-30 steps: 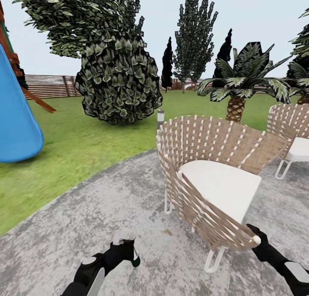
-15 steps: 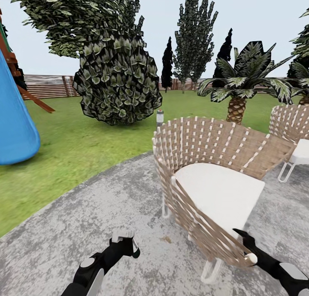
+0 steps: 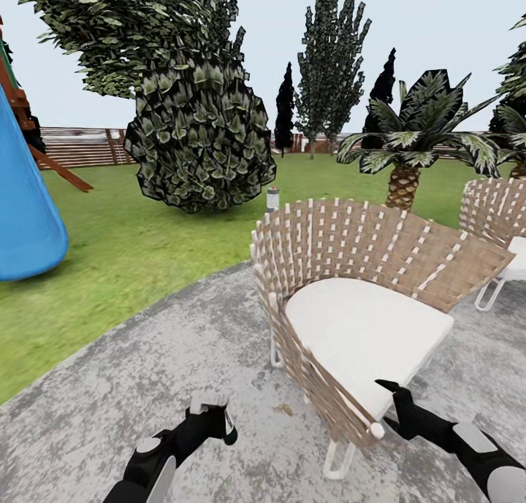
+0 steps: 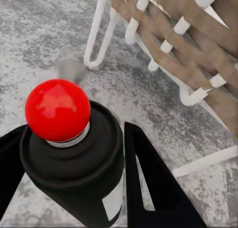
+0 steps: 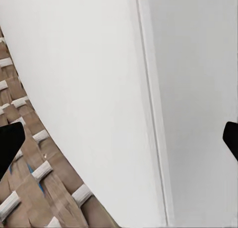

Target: Pick up the pesticide atomizer in the garden and spray insectifuge to fully cover both potted plants in the garden.

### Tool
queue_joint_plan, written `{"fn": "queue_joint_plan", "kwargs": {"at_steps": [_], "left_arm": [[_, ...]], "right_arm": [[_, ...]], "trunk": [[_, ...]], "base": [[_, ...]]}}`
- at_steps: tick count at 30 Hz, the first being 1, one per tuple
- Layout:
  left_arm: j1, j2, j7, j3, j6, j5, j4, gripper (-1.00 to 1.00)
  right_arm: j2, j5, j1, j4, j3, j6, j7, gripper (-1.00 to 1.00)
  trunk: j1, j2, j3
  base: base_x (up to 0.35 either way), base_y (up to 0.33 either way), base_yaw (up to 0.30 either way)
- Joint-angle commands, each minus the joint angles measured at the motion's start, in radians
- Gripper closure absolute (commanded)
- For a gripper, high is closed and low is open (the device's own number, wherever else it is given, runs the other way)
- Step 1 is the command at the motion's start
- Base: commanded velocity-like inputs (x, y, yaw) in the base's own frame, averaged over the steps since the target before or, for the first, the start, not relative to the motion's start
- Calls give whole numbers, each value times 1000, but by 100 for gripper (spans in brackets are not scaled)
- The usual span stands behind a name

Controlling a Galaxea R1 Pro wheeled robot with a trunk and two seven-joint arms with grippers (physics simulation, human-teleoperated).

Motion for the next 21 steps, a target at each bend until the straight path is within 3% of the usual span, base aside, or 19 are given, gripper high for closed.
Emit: {"fn": "queue_joint_plan", "kwargs": {"at_steps": [1, 6, 21], "left_arm": [[0, 0, 0, 0, 8, 0, -1, 100], [0, 0, 0, 0, 23, 0, -5, 100], [0, -2, 0, 1, 24, -1, -4, 100]], "right_arm": [[1, 0, 0, 0, 0, 0, 0, -100], [15, 0, 0, 1, 1, -1, 0, -100], [15, 1, 0, -5, 1, -7, 0, -100]], "trunk": [[0, 0, 0], [0, 0, 0], [0, 0, 0]], "base": [[240, 130, 0], [270, 153, 0], [279, 191, 0]]}}
